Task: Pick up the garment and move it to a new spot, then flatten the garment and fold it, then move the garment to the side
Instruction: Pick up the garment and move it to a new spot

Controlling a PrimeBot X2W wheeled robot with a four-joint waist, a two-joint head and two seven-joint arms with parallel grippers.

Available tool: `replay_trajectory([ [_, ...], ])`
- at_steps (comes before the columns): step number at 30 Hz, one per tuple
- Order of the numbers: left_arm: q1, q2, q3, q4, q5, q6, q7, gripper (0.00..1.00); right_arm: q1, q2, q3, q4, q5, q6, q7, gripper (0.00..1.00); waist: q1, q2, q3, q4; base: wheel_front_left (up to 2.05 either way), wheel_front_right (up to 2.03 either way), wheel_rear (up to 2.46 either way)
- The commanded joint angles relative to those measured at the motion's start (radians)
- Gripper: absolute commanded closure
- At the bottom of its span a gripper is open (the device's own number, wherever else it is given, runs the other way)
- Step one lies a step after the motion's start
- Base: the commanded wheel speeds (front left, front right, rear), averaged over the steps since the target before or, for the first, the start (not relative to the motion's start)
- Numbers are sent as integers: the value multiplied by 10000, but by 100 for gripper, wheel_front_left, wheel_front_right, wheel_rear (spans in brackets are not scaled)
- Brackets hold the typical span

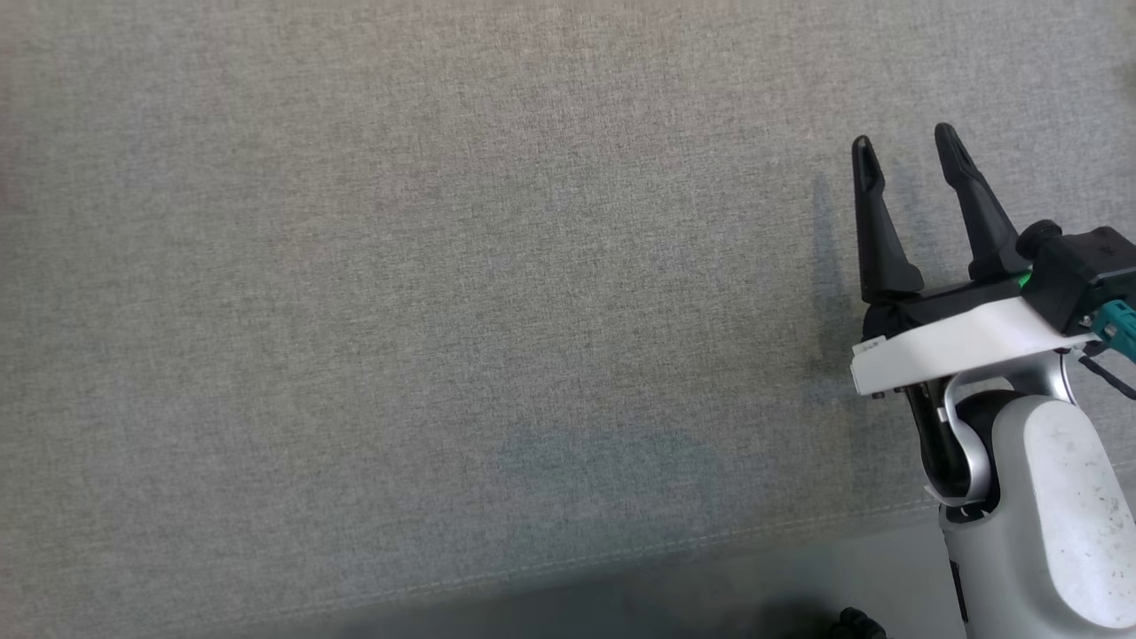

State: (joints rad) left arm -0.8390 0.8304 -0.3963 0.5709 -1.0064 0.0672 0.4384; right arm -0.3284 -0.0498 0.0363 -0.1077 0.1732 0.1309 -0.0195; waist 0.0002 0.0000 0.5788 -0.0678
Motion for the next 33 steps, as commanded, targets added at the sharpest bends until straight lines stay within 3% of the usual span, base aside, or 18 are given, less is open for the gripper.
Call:
replay_trajectory([
  [1,145,77,30,15,48,136,-94,0,-163,-15,-30,-68,-73,-4,-25,0,-2,0,315,-114,0,0,0],
  [7,393,56,72,116,70,358,-311,0,-265,-15,25,-75,-117,-4,-58,0,-2,0,422,-144,0,0,0],
  [8,423,30,78,117,36,324,-347,12,-273,-15,24,-53,-120,-4,-65,0,-2,0,418,-149,0,0,0],
  [9,421,-18,98,104,-10,279,-395,51,-288,-16,15,-35,-122,-4,-69,0,-2,0,408,-151,0,0,0],
  [11,383,-70,87,38,-33,181,-462,100,-302,-15,-23,-6,-143,-4,-98,0,-2,0,344,-143,0,0,0],
  [25,-306,-240,-594,-1682,588,-616,-500,100,136,-16,-62,674,155,-4,-441,0,-2,0,-1435,-70,0,0,0],
  [31,-369,-682,-1044,-2391,766,-419,-178,100,405,-18,-79,902,215,-4,-489,0,-2,0,-2275,-160,0,0,0],
  [33,-327,-1088,-1133,-2658,678,-163,-115,100,546,-18,-88,951,239,-4,-478,0,-2,0,-2573,-215,0,0,0],
])
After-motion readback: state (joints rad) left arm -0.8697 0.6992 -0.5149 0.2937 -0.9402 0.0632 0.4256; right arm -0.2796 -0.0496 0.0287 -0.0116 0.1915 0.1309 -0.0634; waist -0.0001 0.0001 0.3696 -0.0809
